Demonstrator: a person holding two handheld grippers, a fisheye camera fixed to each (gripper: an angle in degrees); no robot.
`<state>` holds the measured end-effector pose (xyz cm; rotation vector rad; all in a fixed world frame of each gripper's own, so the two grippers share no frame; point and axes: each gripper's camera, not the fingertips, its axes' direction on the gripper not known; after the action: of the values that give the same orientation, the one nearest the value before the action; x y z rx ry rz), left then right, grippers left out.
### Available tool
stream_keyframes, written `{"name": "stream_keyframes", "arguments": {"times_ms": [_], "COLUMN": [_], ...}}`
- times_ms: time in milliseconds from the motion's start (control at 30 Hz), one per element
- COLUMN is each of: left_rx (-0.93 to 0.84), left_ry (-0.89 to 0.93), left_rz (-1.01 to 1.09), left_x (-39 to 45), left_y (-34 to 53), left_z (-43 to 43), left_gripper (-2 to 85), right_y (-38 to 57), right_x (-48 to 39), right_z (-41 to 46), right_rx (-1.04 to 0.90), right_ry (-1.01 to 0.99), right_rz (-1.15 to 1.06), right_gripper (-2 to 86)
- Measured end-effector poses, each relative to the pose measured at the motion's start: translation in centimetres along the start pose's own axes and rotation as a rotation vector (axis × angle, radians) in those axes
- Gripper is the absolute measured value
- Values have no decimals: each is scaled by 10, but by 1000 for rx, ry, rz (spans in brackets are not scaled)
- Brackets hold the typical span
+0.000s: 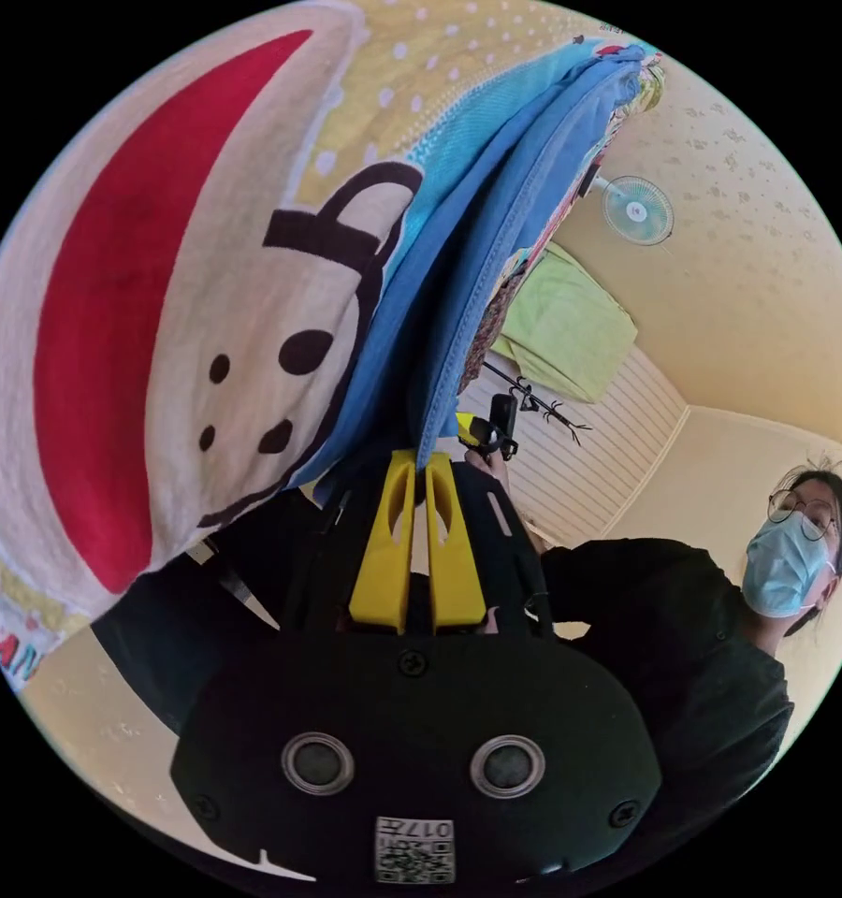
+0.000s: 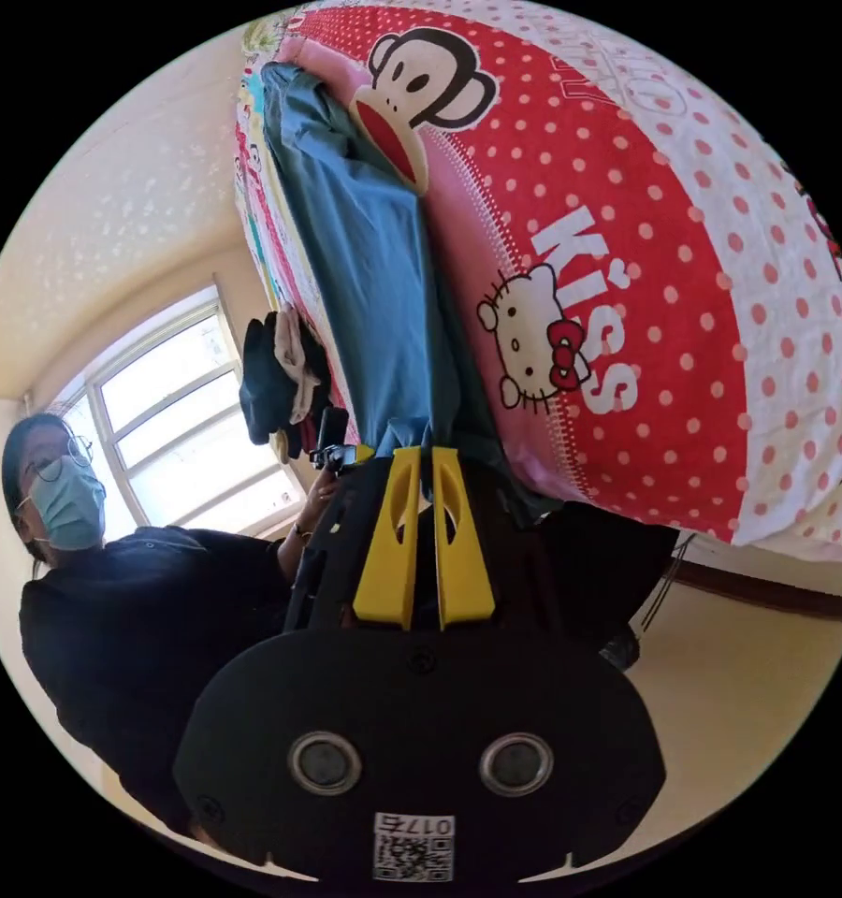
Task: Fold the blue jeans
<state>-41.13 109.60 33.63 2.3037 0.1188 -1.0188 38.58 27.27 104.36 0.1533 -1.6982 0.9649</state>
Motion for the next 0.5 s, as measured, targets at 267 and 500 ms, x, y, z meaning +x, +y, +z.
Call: {"name": "stream_keyframes", "arguments": {"times_ms": [267, 500], "left_rx": [-101, -60], "left_ry": [208, -188], "left_rz": [10, -116], "left_x": [50, 3], "left_y": [28, 33], "left_z": [-8, 20], "left_gripper": [-9, -7], "right_y": [12, -20], "right_x": [-29, 30], "right_z": [-27, 24], "right_rx": [-51, -159], "right_ry": [-306, 173], "right_rz": [-56, 108], "right_gripper": [12, 6]}}
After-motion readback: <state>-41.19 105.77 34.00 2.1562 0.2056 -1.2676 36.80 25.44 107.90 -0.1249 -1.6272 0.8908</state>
